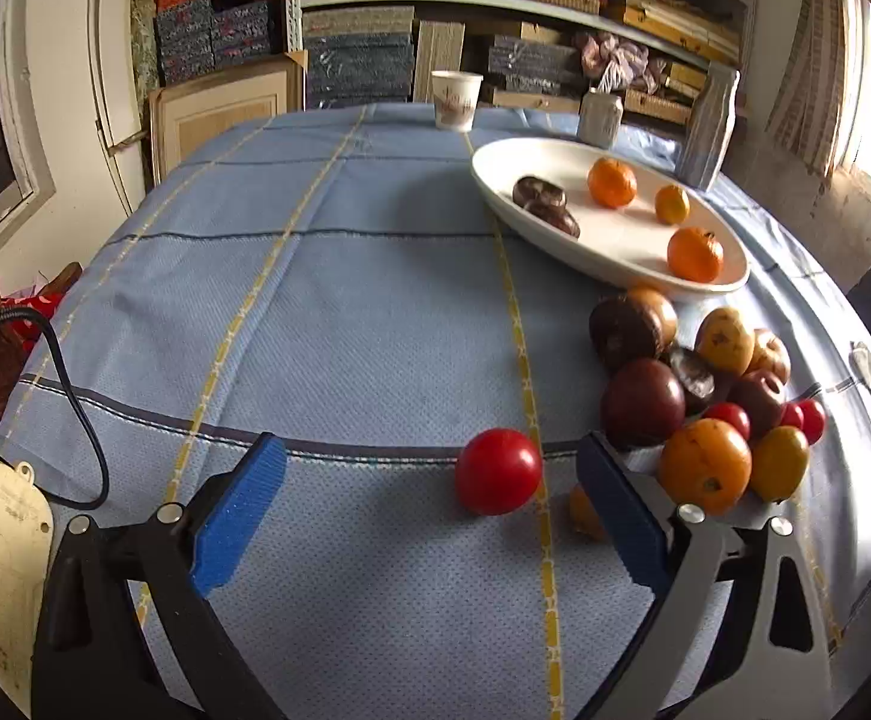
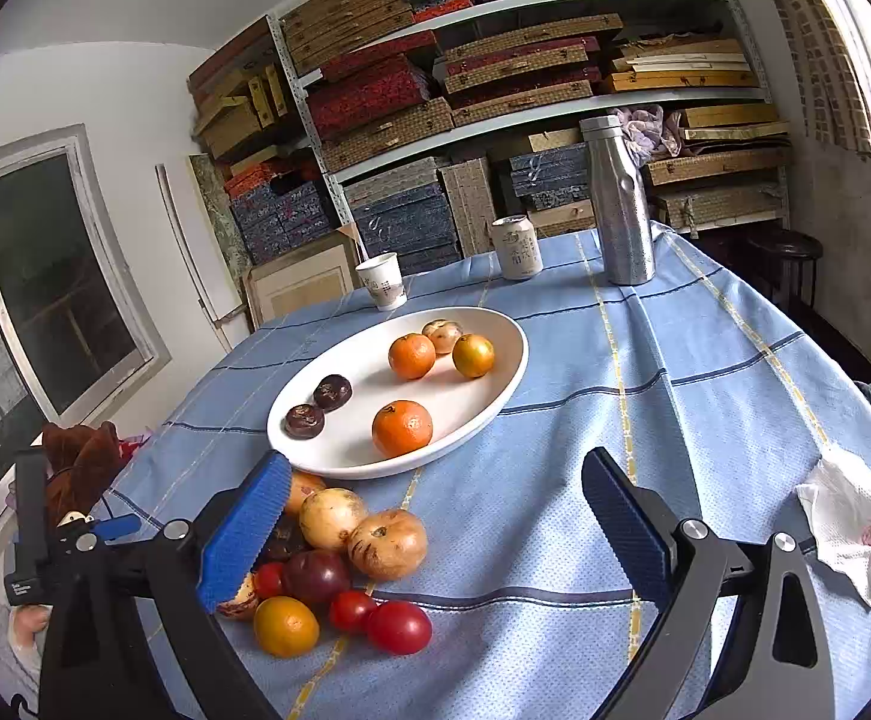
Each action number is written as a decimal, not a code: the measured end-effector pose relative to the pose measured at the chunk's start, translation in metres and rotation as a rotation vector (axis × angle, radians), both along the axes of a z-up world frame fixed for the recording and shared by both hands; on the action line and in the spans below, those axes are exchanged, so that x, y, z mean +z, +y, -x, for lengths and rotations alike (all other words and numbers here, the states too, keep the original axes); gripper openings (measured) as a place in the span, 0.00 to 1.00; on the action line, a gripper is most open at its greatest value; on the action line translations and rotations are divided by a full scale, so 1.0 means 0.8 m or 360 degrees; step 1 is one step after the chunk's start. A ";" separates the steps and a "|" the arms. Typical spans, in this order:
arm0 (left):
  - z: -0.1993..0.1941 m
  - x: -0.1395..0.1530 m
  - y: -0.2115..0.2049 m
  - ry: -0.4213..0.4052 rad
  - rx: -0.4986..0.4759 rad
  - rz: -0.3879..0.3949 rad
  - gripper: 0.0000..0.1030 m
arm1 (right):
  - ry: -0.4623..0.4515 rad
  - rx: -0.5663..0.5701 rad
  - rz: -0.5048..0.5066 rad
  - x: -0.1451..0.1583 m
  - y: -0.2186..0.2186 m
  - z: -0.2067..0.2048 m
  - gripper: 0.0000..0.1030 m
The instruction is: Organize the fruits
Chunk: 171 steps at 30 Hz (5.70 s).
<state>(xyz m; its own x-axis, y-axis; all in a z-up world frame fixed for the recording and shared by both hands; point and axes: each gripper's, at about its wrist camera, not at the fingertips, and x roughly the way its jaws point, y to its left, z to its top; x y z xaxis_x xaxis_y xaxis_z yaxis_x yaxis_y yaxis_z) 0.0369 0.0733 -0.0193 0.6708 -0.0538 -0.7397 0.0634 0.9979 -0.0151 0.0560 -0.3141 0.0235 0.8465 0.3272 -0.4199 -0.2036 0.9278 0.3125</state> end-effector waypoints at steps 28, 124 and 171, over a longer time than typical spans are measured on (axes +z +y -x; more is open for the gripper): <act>-0.015 -0.015 -0.007 0.0124 -0.0096 0.0129 0.30 | 0.0100 0.0114 0.0059 -0.012 0.016 0.006 0.95; -0.164 0.033 -0.139 0.0031 -0.0298 0.0129 0.58 | 0.0211 0.0031 0.0005 -0.009 0.025 -0.154 0.59; -0.006 -0.023 -0.042 0.0223 -0.0195 -0.0047 0.94 | 0.0144 -0.0022 -0.0012 -0.018 0.021 -0.023 0.94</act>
<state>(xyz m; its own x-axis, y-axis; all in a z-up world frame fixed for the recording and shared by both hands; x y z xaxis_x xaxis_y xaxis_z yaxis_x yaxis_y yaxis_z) 0.0414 0.0395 -0.0380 0.5510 -0.1055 -0.8278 0.1839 0.9829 -0.0028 0.0742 -0.2975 0.0089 0.8097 0.3191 -0.4925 -0.1614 0.9280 0.3359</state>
